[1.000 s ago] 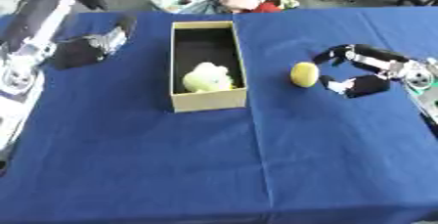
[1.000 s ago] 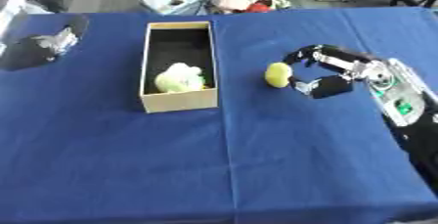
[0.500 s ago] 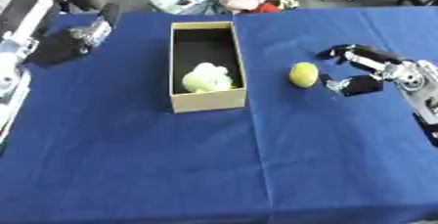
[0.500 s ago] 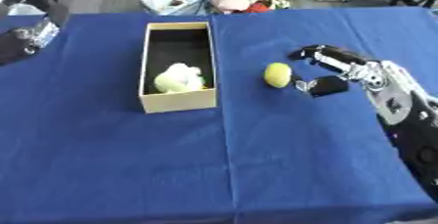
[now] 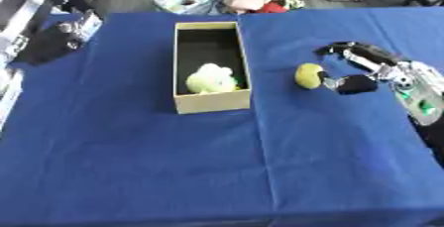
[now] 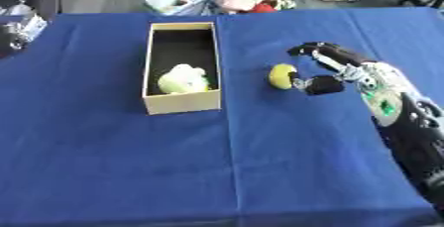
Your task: Pick up objects on the table and place them in the box.
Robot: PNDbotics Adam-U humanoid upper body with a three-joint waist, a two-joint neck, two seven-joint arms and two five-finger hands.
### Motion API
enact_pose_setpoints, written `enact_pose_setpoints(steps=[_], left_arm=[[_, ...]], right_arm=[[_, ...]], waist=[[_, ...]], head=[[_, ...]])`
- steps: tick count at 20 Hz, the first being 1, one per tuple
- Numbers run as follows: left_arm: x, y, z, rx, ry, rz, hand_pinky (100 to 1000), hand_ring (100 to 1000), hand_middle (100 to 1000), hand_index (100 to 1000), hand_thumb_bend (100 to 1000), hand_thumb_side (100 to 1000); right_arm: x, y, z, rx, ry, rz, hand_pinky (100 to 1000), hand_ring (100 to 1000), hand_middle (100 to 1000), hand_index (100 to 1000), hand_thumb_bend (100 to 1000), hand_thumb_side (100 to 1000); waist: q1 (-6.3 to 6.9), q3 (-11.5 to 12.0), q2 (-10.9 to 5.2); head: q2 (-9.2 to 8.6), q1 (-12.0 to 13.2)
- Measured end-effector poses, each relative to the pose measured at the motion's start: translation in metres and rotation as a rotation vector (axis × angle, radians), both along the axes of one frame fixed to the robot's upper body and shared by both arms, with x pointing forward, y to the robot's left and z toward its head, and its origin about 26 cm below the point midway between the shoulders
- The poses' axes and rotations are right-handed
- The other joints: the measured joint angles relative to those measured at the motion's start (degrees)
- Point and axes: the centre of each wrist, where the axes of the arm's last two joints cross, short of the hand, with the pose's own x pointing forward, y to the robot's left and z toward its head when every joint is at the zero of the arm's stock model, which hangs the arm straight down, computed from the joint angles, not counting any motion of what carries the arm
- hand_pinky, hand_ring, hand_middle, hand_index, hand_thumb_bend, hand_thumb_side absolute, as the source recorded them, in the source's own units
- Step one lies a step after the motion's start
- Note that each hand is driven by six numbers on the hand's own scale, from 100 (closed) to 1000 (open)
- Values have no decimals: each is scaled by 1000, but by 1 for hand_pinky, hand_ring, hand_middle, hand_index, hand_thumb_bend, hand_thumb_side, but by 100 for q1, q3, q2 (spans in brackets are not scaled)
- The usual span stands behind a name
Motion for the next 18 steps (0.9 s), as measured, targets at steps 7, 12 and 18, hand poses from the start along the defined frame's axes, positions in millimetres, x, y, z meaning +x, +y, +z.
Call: enact_pose_setpoints(steps=[7, 12, 18], left_arm=[[0, 0, 0, -1, 5, -5, 635, 615, 661, 851, 296, 757], [0, 0, 0, -2, 5, -5, 635, 615, 661, 851, 291, 759], [0, 1, 0, -3, 7, -5, 635, 615, 661, 851, 286, 761]], right_arm=[[3, 8, -11, -19, 24, 6, 823, 905, 831, 923, 100, 627], [3, 6, -14, -35, 36, 6, 822, 900, 812, 876, 100, 601], [3, 6, -14, -63, 26, 3, 810, 882, 791, 764, 100, 452]], waist=[[9, 16, 2], [8, 27, 2], [4, 37, 2]], head=[[0, -18], [0, -19], [0, -19]])
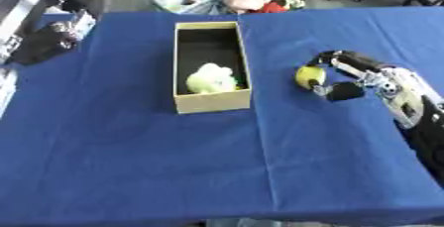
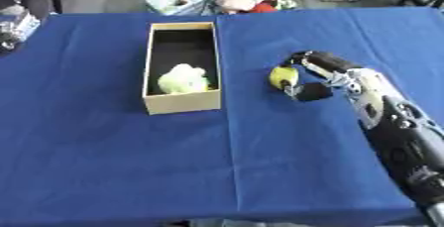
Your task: Pick up objects on the table and place them in the box.
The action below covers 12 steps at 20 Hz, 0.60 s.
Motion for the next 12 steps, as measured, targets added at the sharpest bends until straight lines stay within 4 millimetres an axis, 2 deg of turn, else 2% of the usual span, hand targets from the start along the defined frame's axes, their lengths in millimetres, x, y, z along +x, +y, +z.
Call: enact_pose_setpoints(steps=[1, 2, 3, 4, 7, 9, 12], left_arm=[[0, 0, 0, 0, 1, 0, 635, 615, 661, 851, 276, 764], [0, 0, -1, 0, 2, 1, 635, 615, 661, 851, 275, 764], [0, 0, -1, 0, 3, 1, 635, 615, 661, 851, 271, 766], [0, 1, -1, 0, 4, 2, 635, 615, 661, 851, 269, 766], [0, 1, -2, 0, 5, 2, 635, 614, 661, 851, 257, 771], [0, 1, -2, 0, 6, 2, 635, 614, 661, 852, 248, 775], [0, 1, -2, 0, 7, 2, 635, 614, 661, 852, 246, 777]], right_arm=[[0, 0, 0, -5, -5, -3, 801, 864, 757, 694, 100, 397], [0, 1, 0, -7, -12, -8, 799, 862, 751, 687, 100, 388], [0, 1, 0, -7, -20, -13, 788, 841, 687, 630, 100, 310], [0, 2, 0, -2, -30, -19, 785, 836, 670, 615, 100, 287], [0, 3, -1, 5, -63, -39, 765, 811, 617, 468, 100, 145], [0, 3, -1, 13, -89, -54, 753, 798, 596, 385, 100, 131], [-1, 4, -4, 37, -129, -75, 744, 788, 581, 319, 100, 116]], waist=[[0, 1, 0], [0, 4, 0], [0, 10, 0], [-1, 14, 0], [-3, 23, 0], [-8, 27, 0], [-13, 29, 0]], head=[[0, 0], [0, 0], [0, 0], [0, 0], [0, -1], [0, -2], [0, -2]])
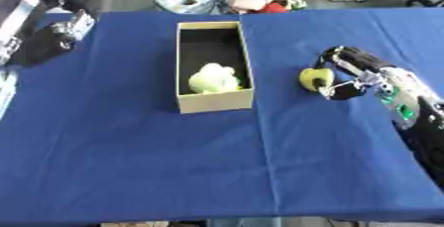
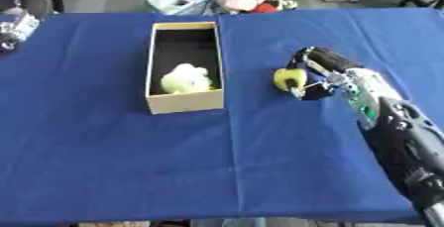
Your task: Pick up objects on the table and place them in the box.
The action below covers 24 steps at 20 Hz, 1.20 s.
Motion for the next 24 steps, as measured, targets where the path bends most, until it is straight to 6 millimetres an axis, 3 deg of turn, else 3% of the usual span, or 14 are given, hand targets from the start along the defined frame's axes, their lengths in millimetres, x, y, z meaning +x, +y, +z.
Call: enact_pose_setpoints(steps=[8, 19, 24], left_arm=[[-1, 1, 1, -10, -2, 0, 635, 614, 661, 851, 227, 788], [-6, -3, 7, -25, -23, -31, 639, 615, 661, 850, 221, 788], [-8, -8, 15, -34, -43, -61, 637, 614, 661, 850, 217, 790]], right_arm=[[1, 4, 7, 64, -79, -7, 740, 780, 569, 273, 100, 100], [17, 23, 84, 102, -228, 74, 744, 779, 571, 272, 100, 100], [28, 40, 92, 129, -210, 86, 747, 783, 576, 282, 100, 100]], waist=[[-21, 11, 0], [-59, 124, -18], [-55, 272, -26]], head=[[0, -2], [0, -91], [1, -211]])
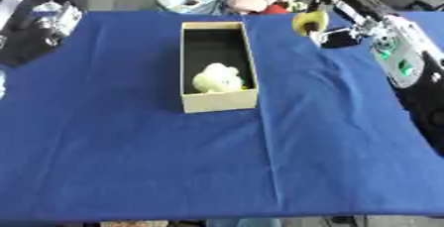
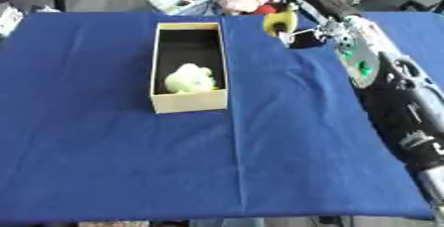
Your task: Pick up objects on the table and place them in the box.
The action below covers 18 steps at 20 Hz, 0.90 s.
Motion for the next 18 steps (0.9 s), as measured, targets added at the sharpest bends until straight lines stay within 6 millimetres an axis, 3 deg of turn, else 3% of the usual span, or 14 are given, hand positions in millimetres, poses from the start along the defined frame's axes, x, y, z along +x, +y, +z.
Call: enact_pose_setpoints(steps=[11, 15, 16, 18], left_arm=[[1, -15, 3, -21, 5, -66, 635, 613, 659, 850, 209, 798], [1, -17, 3, -25, 7, -76, 635, 613, 659, 851, 209, 798], [1, -18, 3, -26, 7, -78, 635, 612, 659, 851, 204, 801], [1, -18, 2, -29, 9, -80, 635, 612, 659, 851, 204, 801]], right_arm=[[13, 54, -34, -17, 92, 27, 749, 786, 585, 301, 100, 100], [12, 66, -46, -50, 96, 43, 753, 790, 602, 384, 100, 102], [12, 68, -47, -59, 95, 48, 756, 793, 615, 485, 100, 114], [12, 70, -50, -78, 94, 56, 756, 794, 620, 531, 100, 121]], waist=[[-1, 350, 43], [-1, 384, 46], [-1, 391, 47], [-1, 394, 50]], head=[[0, -319], [0, -361], [0, -362], [0, -361]])
